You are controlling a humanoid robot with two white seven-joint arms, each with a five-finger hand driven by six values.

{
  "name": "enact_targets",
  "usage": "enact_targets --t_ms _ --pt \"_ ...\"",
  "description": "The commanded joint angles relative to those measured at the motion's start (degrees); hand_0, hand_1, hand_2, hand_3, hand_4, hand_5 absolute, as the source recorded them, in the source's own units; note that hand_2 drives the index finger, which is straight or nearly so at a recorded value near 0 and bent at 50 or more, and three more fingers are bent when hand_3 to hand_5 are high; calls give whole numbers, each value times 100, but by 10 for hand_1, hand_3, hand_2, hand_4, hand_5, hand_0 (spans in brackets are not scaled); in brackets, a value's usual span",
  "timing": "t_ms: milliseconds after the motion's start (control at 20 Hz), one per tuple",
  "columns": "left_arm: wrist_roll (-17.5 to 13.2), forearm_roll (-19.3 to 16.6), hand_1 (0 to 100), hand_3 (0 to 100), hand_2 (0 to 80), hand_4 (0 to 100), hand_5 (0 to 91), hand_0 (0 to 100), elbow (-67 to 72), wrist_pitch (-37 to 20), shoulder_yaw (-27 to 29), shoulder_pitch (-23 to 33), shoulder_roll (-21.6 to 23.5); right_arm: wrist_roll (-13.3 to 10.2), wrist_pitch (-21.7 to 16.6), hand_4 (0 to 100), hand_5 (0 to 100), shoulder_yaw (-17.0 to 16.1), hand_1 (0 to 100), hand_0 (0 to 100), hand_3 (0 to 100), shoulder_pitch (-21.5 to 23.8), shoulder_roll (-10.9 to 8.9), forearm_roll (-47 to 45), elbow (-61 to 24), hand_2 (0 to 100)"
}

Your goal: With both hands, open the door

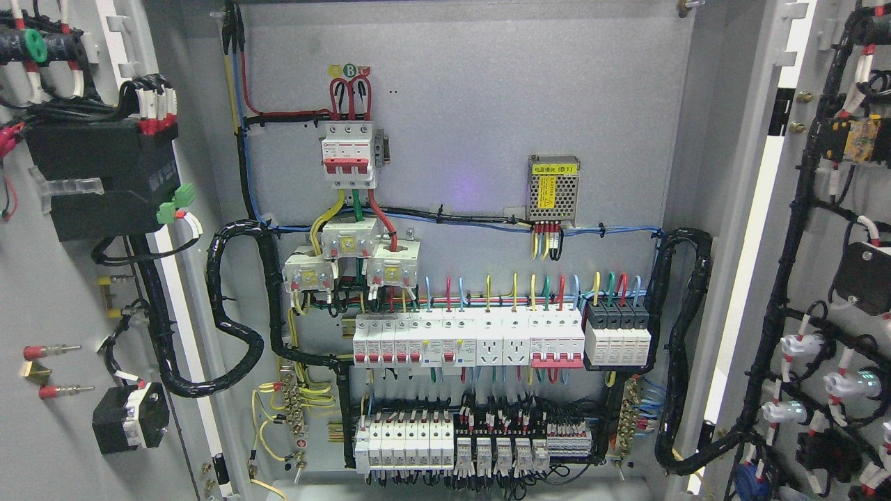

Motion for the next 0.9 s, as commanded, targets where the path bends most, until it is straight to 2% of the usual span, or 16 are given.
enact_targets --t_ms 0,250,551,851 --pt "-4 321 0 0 0 31 0 0 -34 -1565 109 -49 281 22 -16 0 0 -248 0 107 0 256 -190 -86 62 0" --pt "-13 524 0 0 0 30 0 0 -34 -1619 222 -40 413 49 -16 0 0 -327 0 106 0 256 -383 -94 62 0" --pt "-21 726 0 0 0 31 0 0 -34 -1961 433 56 553 49 -16 0 0 -450 0 107 0 265 -392 -103 71 0" --pt "-30 884 0 0 0 30 0 0 -25 -2031 715 126 598 49 -16 0 0 -529 0 107 0 265 -384 -323 168 0"
